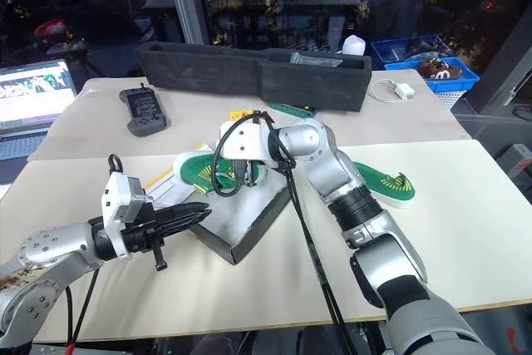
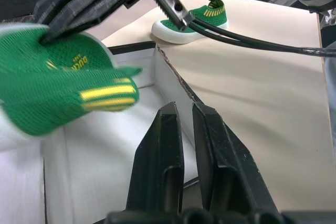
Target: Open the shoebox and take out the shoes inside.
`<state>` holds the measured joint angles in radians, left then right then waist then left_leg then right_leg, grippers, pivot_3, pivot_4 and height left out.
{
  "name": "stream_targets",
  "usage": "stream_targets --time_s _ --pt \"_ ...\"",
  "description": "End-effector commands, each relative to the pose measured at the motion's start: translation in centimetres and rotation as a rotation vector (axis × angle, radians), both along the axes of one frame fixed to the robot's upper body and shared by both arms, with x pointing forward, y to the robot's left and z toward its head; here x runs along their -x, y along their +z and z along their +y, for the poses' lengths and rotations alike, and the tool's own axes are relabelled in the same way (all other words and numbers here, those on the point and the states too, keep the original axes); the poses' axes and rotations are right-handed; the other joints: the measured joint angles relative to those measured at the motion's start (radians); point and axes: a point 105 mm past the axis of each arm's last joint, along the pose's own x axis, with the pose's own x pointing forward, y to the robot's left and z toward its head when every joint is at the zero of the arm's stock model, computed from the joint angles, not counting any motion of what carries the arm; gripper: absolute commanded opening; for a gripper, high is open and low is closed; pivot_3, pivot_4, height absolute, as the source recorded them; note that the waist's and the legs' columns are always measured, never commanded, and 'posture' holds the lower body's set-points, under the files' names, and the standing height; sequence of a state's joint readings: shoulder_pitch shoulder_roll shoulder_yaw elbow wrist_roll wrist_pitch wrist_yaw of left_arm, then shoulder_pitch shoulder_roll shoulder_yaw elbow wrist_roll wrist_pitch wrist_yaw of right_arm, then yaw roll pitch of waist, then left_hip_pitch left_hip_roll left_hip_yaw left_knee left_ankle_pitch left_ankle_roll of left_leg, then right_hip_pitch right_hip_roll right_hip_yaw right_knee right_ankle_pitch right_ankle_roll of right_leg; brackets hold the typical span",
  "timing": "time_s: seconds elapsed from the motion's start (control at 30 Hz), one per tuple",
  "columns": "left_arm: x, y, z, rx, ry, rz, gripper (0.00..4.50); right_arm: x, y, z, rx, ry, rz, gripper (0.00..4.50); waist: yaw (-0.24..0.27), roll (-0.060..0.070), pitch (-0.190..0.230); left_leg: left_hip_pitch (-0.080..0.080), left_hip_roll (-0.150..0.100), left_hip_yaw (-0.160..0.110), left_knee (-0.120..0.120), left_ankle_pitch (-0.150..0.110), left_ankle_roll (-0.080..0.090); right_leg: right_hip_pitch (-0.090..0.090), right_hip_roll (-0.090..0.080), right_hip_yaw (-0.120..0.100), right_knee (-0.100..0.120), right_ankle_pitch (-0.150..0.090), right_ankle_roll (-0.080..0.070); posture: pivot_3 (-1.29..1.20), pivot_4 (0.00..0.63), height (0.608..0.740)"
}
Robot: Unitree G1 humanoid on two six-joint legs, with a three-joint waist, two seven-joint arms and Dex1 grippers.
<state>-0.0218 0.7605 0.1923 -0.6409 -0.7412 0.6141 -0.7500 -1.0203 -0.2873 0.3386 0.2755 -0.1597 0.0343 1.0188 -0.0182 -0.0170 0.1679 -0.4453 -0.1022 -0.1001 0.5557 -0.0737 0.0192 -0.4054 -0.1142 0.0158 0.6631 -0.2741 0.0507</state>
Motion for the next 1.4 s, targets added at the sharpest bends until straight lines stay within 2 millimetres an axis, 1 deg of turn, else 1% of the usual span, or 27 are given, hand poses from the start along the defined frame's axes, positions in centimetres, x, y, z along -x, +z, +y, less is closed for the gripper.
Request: stream_targets --time_s 0.03,0.13,0.2,0.33,0.37,0.4,0.47,0.5,0.53,0.57,0.63,0.7,0.73,0.8,0.9,1.03,1.1,1.2,1.27,1.4 --pt "0.1 0.6 -0.1 -0.008 -0.012 -0.032 0.5 0.5 5.1 -0.3 -0.156 -0.004 -0.024 0.08 0.0 0.0 0.0 0.0 0.0 0.0 0.0 0.0 0.0 0.0 0.0 0.0 0.0 0.0 0.0 0.0 0.15 0.735" --pt "0.2 0.6 -0.2 -0.007 -0.019 -0.041 0.5 0.4 6.9 -1.3 -0.206 -0.028 -0.004 0.08 0.001 0.0 0.0 -0.001 0.0 0.0 0.0 0.0 0.0 -0.001 0.0 0.0 0.0 0.0 0.0 0.0 0.15 0.735" --pt "0.0 1.3 -0.4 0.013 -0.015 -0.104 0.5 0.3 9.1 -2.6 -0.268 -0.065 0.005 0.08 0.001 0.0 0.0 -0.001 0.0 0.0 0.0 0.0 0.0 -0.001 0.0 0.0 0.0 0.0 0.0 0.0 0.15 0.735" --pt "-0.6 2.0 -0.6 0.038 0.004 -0.144 0.5 0.3 12.2 -4.4 -0.365 -0.133 0.033 0.08 0.005 0.0 0.0 -0.002 0.0 0.0 0.0 0.0 0.0 -0.001 -0.001 -0.001 -0.001 0.0 -0.001 0.0 0.15 0.735" --pt "-0.6 2.0 -0.6 0.039 0.004 -0.144 0.5 0.4 12.9 -5.2 -0.377 -0.15 0.044 0.08 0.005 0.0 0.0 -0.002 0.0 0.0 0.0 0.0 0.0 -0.001 -0.001 -0.001 -0.001 -0.001 -0.001 0.0 0.15 0.735" --pt "-0.6 1.9 -0.7 0.039 0.002 -0.144 0.5 0.6 13.2 -5.7 -0.381 -0.159 0.052 0.08 0.005 0.0 0.0 -0.002 0.0 0.0 0.0 0.0 0.0 -0.001 -0.001 -0.001 -0.001 -0.001 -0.002 0.0 0.15 0.735" --pt "-0.6 1.8 -0.7 0.036 0.001 -0.143 0.5 0.7 13.2 -8.0 -0.349 -0.223 0.097 0.08 0.005 0.0 0.0 -0.003 0.0 0.0 0.0 0.0 0.0 -0.001 -0.002 -0.001 -0.001 -0.002 -0.003 0.0 0.15 0.735" --pt "-0.6 1.8 -0.7 0.036 0.002 -0.143 0.5 0.7 12.8 -9.2 -0.323 -0.265 0.121 0.08 0.008 0.0 0.0 -0.003 0.0 0.0 0.0 0.0 0.0 -0.001 -0.002 -0.001 -0.001 -0.002 -0.003 0.0 0.15 0.735" --pt "-0.7 1.7 -0.7 0.036 0.002 -0.143 0.5 0.7 12.5 -10.0 -0.307 -0.293 0.139 0.08 0.011 0.0 0.001 -0.006 0.0 0.0 0.0 0.0 0.0 -0.002 -0.002 -0.002 -0.002 -0.002 -0.003 0.0 0.15 0.735" --pt "-0.7 1.8 -0.8 0.04 0.004 -0.145 0.5 0.7 11.6 -11.5 -0.266 -0.337 0.173 0.08 0.012 0.0 0.0 -0.007 0.0 0.0 0.002 0.0 0.0 -0.004 -0.003 -0.003 -0.003 -0.002 -0.003 0.0 0.15 0.735" --pt "-0.7 1.9 -0.8 0.046 0.005 -0.147 0.5 1.1 9.8 -13.8 -0.197 -0.406 0.245 0.08 0.015 0.0 0.0 -0.01 0.0 0.0 0.002 0.0 0.0 -0.005 -0.003 -0.003 -0.003 -0.002 -0.003 0.0 0.15 0.735" --pt "-0.6 1.9 -0.9 0.048 0.004 -0.148 0.5 1.6 8.9 -15.1 -0.156 -0.44 0.279 0.08 0.015 -0.001 0.001 -0.012 0.0 0.0 0.004 0.0 0.001 -0.006 -0.006 -0.004 -0.004 -0.002 -0.003 0.0 0.15 0.735" --pt "-0.7 1.9 -0.9 0.05 0.004 -0.148 0.5 1.9 8.2 -15.8 -0.133 -0.463 0.31 0.08 0.013 0.0 0.001 -0.013 0.0 0.002 0.004 0.0 0.001 -0.004 -0.01 -0.004 -0.004 -0.002 -0.003 0.0 0.15 0.735" --pt "-0.7 1.9 -1.0 0.052 0.004 -0.147 0.5 2.4 6.5 -17.2 -0.065 -0.503 0.361 0.08 0.004 0.0 0.002 -0.015 0.0 0.003 0.004 0.0 0.001 -0.006 -0.012 -0.003 -0.003 -0.001 -0.002 0.0 0.15 0.735" --pt "-0.8 1.9 -1.1 0.056 0.001 -0.145 0.5 3.1 3.6 -19.5 0.055 -0.567 0.431 0.08 0.002 0.0 0.002 -0.015 0.0 0.003 0.005 -0.001 0.002 -0.005 -0.014 -0.004 -0.003 0.0 0.001 0.0 0.15 0.735" --pt "-0.9 1.9 -1.1 0.055 0.0 -0.145 0.5 3.7 1.3 -21.8 0.148 -0.627 0.497 0.08 0.003 0.0 0.002 -0.016 0.0 0.003 0.008 -0.003 0.004 -0.002 -0.014 -0.004 -0.006 -0.001 0.001 0.0 0.15 0.735" --pt "-0.9 1.9 -1.1 0.053 -0.001 -0.144 0.5 3.8 -0.2 -23.1 0.202 -0.662 0.527 0.08 0.004 0.0 0.002 -0.016 -0.001 0.003 0.01 -0.003 0.005 0.0 -0.015 -0.004 -0.007 -0.004 0.004 0.0 0.15 0.735" --pt "-0.8 1.8 -1.2 0.053 -0.003 -0.143 0.5 3.2 -2.4 -24.8 0.28 -0.73 0.523 0.08 0.004 0.0 0.002 -0.016 -0.001 0.003 0.013 -0.004 0.006 0.001 -0.015 -0.004 -0.007 -0.004 0.007 0.0 0.15 0.735" --pt "-0.8 1.8 -1.2 0.054 -0.004 -0.142 0.5 2.6 -3.2 -25.3 0.289 -0.756 0.517 0.08 0.003 0.0 0.002 -0.016 -0.001 0.004 0.014 -0.004 0.007 0.001 -0.016 -0.004 -0.007 -0.004 0.008 0.0 0.15 0.735" --pt "-0.7 1.8 -1.2 0.052 -0.007 -0.141 0.5 0.9 -5.5 -27.0 0.386 -0.823 0.452 0.08 0.003 0.0 0.002 -0.016 -0.001 0.004 0.015 -0.004 0.007 0.001 -0.017 -0.005 -0.007 -0.003 0.009 0.0 0.15 0.735"
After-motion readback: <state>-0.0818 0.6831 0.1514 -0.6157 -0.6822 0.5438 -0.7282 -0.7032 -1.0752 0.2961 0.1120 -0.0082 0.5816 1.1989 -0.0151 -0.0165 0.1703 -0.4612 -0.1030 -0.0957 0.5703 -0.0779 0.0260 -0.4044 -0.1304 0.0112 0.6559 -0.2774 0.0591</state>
